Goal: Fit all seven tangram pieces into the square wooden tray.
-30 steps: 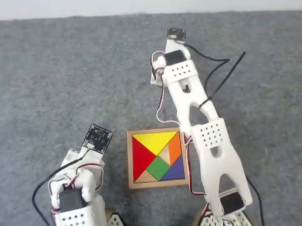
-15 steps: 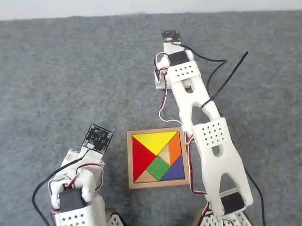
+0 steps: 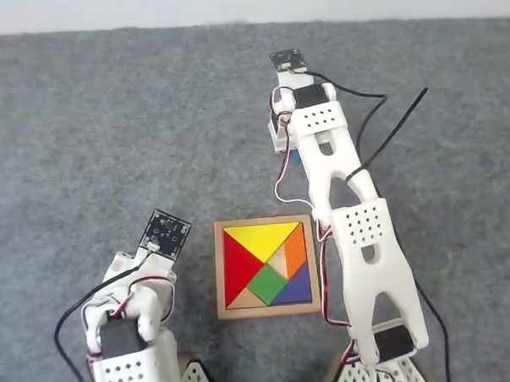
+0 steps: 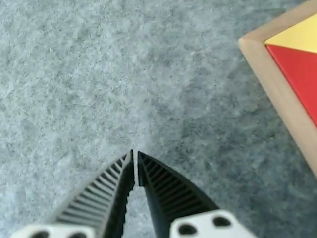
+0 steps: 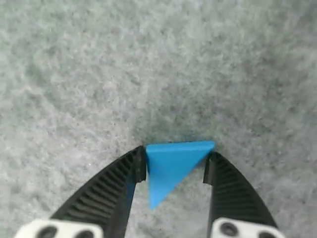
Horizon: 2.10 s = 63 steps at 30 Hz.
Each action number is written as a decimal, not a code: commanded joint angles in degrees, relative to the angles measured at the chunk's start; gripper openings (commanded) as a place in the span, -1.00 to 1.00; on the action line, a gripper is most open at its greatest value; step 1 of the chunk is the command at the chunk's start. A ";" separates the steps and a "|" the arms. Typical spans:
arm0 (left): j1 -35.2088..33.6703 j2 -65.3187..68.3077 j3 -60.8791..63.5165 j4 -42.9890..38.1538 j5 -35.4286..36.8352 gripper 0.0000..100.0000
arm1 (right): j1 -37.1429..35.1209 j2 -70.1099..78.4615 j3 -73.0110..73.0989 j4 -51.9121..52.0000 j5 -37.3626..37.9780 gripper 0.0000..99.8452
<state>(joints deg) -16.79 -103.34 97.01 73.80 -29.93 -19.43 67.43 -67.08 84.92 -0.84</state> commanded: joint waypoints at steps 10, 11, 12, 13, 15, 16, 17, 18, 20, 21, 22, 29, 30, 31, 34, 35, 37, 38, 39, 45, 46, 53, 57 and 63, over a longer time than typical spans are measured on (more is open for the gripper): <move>-0.44 -1.14 -1.01 -0.53 -0.62 -0.97 | 0.48 -0.13 -2.20 -2.86 36.22 -0.63; -0.44 -1.14 -1.01 -0.53 -0.62 -0.97 | 0.40 -0.31 -2.20 -2.86 39.91 -0.63; -0.44 -1.14 -1.01 -0.53 -0.62 -0.97 | 0.31 -0.48 -2.20 -2.77 42.99 -0.63; -0.44 -1.14 -1.01 -0.53 -0.62 -0.97 | 0.22 -0.57 -2.20 -2.77 45.63 -0.63; -0.44 -1.14 -1.01 -0.53 -0.62 -0.97 | 0.13 -0.75 -2.20 -2.51 49.85 -0.63; -0.44 -1.14 -1.01 -0.53 -0.62 -0.97 | 0.04 -0.75 -2.20 -2.33 51.34 -0.63; -0.44 -1.14 -1.01 -0.53 -0.62 -0.97 | -0.13 -0.75 -2.20 -2.15 52.48 -0.63; -0.44 -1.14 -1.01 -0.53 -0.62 -0.97 | -0.22 -0.75 -2.20 -1.27 53.45 -0.63; -0.44 -1.14 -1.01 -0.53 -0.62 -0.97 | -0.48 -0.75 -2.29 1.54 55.21 -0.62; -0.44 -1.14 -1.01 -0.53 -0.62 -0.97 | -0.66 -0.75 -2.29 3.12 56.44 -0.62; -0.44 -1.14 -1.01 -0.53 -0.62 -0.97 | -1.19 -0.84 -2.29 5.05 58.02 -0.62; -0.44 -1.14 -1.01 -0.53 -0.62 -0.97 | -2.95 -1.89 -9.23 17.98 59.78 -0.37; -0.44 -1.14 -1.01 -0.53 -0.62 -0.97 | -3.03 -1.89 -10.55 17.89 57.93 -0.35; -0.44 -1.14 -1.01 -0.53 -0.62 -0.97 | -3.03 -1.89 -11.78 17.71 55.47 -0.35; -0.44 -1.14 -1.01 -0.53 -0.62 -0.97 | -3.65 -1.54 -15.21 17.54 47.65 -0.35; -0.44 -1.14 -1.01 -0.53 -0.62 -0.97 | -4.18 -1.45 -16.09 17.45 45.10 -0.35; -0.44 -1.14 -1.01 -0.53 -0.62 -0.97 | -5.49 -1.36 -16.62 17.45 40.35 -0.36; -0.44 -1.14 -1.01 -0.53 -0.62 -0.97 | -6.20 -1.36 -16.70 17.19 38.24 -0.38; -0.44 -1.14 -1.01 -0.53 -0.62 -0.97 | -6.90 -1.27 -16.62 16.66 35.78 -0.42; -0.44 -1.14 -1.01 -0.53 -0.62 -0.97 | -6.90 -1.27 -11.43 11.47 26.99 -0.53; -0.44 -1.14 -1.01 -0.53 -0.62 -0.97 | -6.55 -1.27 -10.37 10.86 26.90 -0.51; -0.44 -1.14 -1.01 -0.62 -0.62 -0.97 | -2.86 -1.27 -7.65 8.48 27.16 -0.39; -0.44 -1.14 -1.01 -0.62 -0.62 -0.97 | -2.59 -0.48 -7.65 6.02 26.81 -0.41; -0.44 -1.14 -1.01 -0.62 -0.62 -0.97 | -4.09 3.56 -8.35 4.35 26.73 -0.45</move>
<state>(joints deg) -16.79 -103.34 97.01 73.80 -29.93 -23.12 71.30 -74.46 90.20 26.42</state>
